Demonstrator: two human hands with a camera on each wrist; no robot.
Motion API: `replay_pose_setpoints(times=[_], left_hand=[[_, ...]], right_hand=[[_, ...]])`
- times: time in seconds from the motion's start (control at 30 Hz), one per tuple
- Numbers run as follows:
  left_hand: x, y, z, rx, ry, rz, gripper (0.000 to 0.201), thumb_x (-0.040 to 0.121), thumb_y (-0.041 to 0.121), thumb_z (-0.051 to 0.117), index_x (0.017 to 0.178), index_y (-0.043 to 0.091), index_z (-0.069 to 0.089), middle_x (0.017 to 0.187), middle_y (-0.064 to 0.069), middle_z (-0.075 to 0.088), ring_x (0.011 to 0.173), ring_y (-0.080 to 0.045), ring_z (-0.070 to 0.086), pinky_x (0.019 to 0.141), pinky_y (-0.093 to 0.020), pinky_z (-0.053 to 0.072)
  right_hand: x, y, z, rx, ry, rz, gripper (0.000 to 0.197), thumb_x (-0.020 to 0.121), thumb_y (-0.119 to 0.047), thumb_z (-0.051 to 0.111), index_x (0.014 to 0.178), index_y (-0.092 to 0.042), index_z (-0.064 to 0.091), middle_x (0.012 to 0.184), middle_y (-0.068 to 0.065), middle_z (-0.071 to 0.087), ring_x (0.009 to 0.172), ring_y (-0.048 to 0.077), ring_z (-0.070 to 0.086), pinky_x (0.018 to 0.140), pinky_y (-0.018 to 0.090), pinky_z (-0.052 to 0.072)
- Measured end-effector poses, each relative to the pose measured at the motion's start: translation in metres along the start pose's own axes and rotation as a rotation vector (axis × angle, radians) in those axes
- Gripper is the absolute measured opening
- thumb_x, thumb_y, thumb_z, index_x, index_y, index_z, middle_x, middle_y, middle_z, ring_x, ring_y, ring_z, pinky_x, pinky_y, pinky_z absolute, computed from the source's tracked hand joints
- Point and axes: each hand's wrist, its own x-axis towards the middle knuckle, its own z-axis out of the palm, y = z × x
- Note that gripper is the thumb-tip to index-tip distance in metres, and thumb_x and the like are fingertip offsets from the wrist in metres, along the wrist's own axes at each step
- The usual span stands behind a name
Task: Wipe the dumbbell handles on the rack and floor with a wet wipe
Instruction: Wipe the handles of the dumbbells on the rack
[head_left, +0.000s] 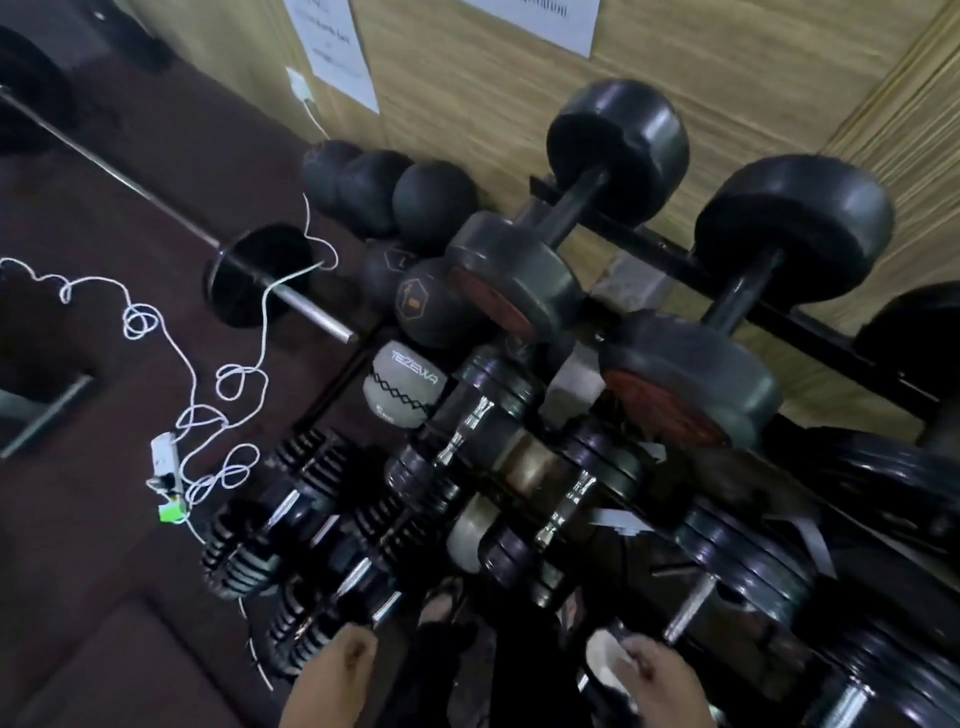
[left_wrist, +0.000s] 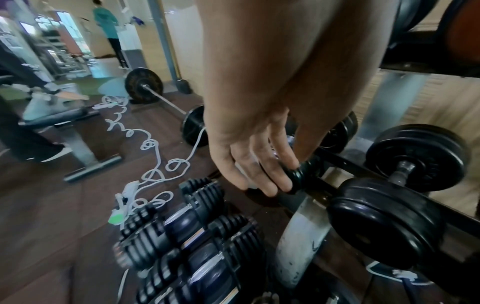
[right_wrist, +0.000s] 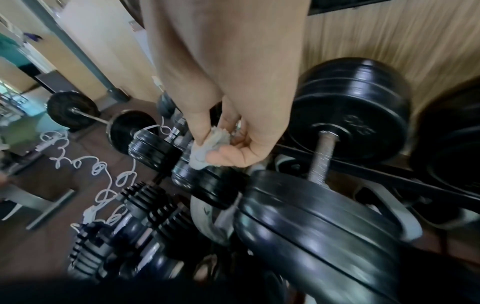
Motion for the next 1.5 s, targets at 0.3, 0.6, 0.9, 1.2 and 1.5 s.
replay_pose_setpoints(times=[0.3, 0.6, 0.9, 1.2, 1.5], left_hand=[[0.152, 0.061, -0.017, 0.041, 0.078, 0.548, 0.022, 0.092, 0.028, 0.048, 0.104, 0.021, 0.065, 0.096, 0.004, 0.067, 0.089, -0.023, 0.064, 0.081, -0.045, 0.055], [0.27, 0.066, -0.007, 0.211, 0.224, 0.651, 0.025, 0.1, 0.032, 0.05, 0.118, 0.018, 0.059, 0.117, -0.005, 0.055, 0.107, -0.029, 0.052, 0.093, -0.048, 0.043], [0.289, 0.054, 0.039, -0.119, 0.28, 0.58, 0.043, 0.098, 0.042, 0.021, 0.103, 0.022, 0.058, 0.118, 0.006, 0.052, 0.105, -0.022, 0.048, 0.091, -0.039, 0.039], [0.293, 0.055, 0.044, -0.181, 0.371, 0.582, 0.039, 0.097, 0.04, 0.029, 0.097, 0.02, 0.062, 0.114, 0.006, 0.056, 0.101, -0.022, 0.049, 0.087, -0.035, 0.035], [0.294, 0.054, 0.043, -0.179, 0.385, 0.6, 0.039, 0.097, 0.039, 0.029, 0.096, 0.019, 0.062, 0.113, 0.006, 0.057, 0.101, -0.023, 0.052, 0.086, -0.032, 0.035]], right_hand=[[0.07, -0.118, 0.078, 0.16, 0.26, -0.262, 0.012, 0.088, -0.014, 0.075, 0.097, -0.022, 0.076, 0.085, -0.018, 0.07, 0.083, -0.009, 0.061, 0.076, 0.005, 0.041], [0.16, -0.184, 0.143, 0.108, 0.406, -0.374, 0.014, 0.095, -0.027, 0.069, 0.1, -0.016, 0.075, 0.086, -0.009, 0.068, 0.081, 0.005, 0.06, 0.074, 0.012, 0.044], [0.231, -0.198, 0.172, -0.113, 0.34, -0.46, 0.017, 0.097, -0.019, 0.066, 0.111, -0.018, 0.075, 0.094, -0.003, 0.061, 0.082, 0.009, 0.056, 0.078, 0.023, 0.05], [0.243, -0.196, 0.168, -0.09, 0.161, -0.42, 0.003, 0.092, -0.014, 0.072, 0.092, -0.012, 0.074, 0.088, -0.003, 0.071, 0.07, 0.0, 0.058, 0.064, 0.006, 0.042], [0.25, -0.206, 0.162, -0.155, 0.196, -0.502, 0.015, 0.095, -0.027, 0.068, 0.093, -0.013, 0.072, 0.087, 0.002, 0.065, 0.077, 0.016, 0.059, 0.065, 0.031, 0.049]])
